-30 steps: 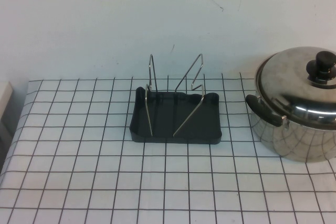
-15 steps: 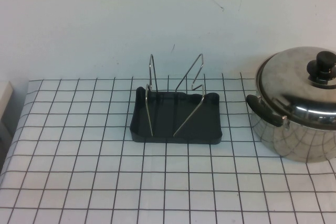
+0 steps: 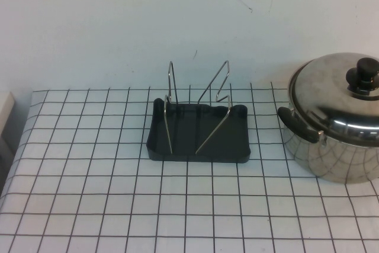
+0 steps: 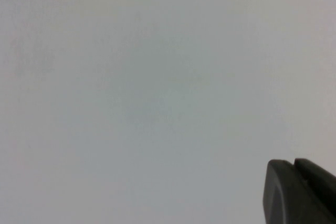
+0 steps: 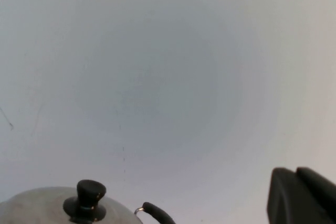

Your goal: Put pot lid on rack

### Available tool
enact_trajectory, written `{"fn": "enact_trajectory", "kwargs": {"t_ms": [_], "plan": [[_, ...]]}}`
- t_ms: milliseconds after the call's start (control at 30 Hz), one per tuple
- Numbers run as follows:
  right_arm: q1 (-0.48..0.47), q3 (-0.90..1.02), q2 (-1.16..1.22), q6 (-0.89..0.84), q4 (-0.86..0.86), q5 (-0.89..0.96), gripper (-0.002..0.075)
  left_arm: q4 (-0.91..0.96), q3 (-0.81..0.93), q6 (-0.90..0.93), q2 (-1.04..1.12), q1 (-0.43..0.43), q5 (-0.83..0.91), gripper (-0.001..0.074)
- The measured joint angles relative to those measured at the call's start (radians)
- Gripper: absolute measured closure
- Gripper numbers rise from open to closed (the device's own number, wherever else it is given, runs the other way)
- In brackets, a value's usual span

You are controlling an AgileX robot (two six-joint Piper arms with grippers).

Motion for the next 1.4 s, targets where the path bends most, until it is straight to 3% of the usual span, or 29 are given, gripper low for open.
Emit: {"fn": "enact_trajectory", "kwargs": {"t_ms": [333,633,933,1200,1400], "plan": [[0.0,-0.149,0.14,0.112,-0.013,0.03,0.0729,0.026,-0.065,-0.051,-0.002,0.0,0.053,0.0738],[0.0,-0.188,0.464,0.198,-0.093,-0.172,0.0729,0.028,-0.029,-0.054,-0.003,0.0,0.094,0.0738],[0.0,-0.232,0.885,0.308,-0.52,-0.707,0.0729,0.03,-0.021,-0.052,-0.003,0.0,0.077,0.0738],[0.0,-0.319,1.203,0.402,-0.367,-0.727,0.0729,0.03,-0.018,-0.052,-0.003,0.0,0.077,0.0738],[0.0,-0.409,1.384,0.428,-0.366,-0.734,0.0694,0.03,-0.017,-0.052,-0.003,0.0,0.077,0.0738]]}}
